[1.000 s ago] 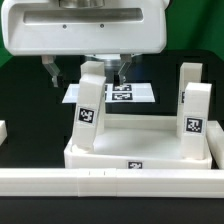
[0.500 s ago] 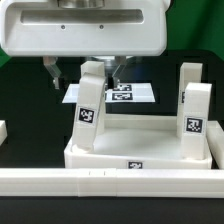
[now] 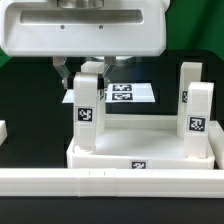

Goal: Assemble desk

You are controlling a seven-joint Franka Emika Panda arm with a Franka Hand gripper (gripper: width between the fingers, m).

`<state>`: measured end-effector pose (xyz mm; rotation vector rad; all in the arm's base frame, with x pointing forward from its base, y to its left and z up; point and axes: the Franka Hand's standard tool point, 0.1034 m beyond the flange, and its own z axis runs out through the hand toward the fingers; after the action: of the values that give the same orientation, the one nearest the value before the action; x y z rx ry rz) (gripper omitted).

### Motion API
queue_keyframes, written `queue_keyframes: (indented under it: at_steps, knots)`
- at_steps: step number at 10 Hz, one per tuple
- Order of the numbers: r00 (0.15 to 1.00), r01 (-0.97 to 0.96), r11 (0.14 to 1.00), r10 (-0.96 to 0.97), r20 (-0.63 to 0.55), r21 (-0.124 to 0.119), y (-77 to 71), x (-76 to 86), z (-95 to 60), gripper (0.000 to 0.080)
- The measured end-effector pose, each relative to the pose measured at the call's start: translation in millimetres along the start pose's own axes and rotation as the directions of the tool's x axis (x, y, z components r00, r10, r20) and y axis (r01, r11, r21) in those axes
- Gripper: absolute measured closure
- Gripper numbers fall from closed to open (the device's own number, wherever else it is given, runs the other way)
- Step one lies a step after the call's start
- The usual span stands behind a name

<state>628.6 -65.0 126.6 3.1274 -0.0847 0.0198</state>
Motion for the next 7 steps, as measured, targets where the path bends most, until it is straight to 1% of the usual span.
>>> queue_keyframes:
  at_steps: [2,3,5,7]
  knots:
    - [1.0,-0.023,1.0,0.023,0.0,0.0,0.0,0.0,0.0,0.0507]
    - [0.997,-0.074,0.997,0.074,0.0,0.002,-0.3,0.1,0.0,0.0507]
    - [0.974,-0.225,0.974,0.225,-0.002,0.004,0.1,0.0,0.5,0.0506]
    - [0.899,-0.438,0.899,0.438,-0.009,0.017,-1.1,1.3,0.9,0.0506]
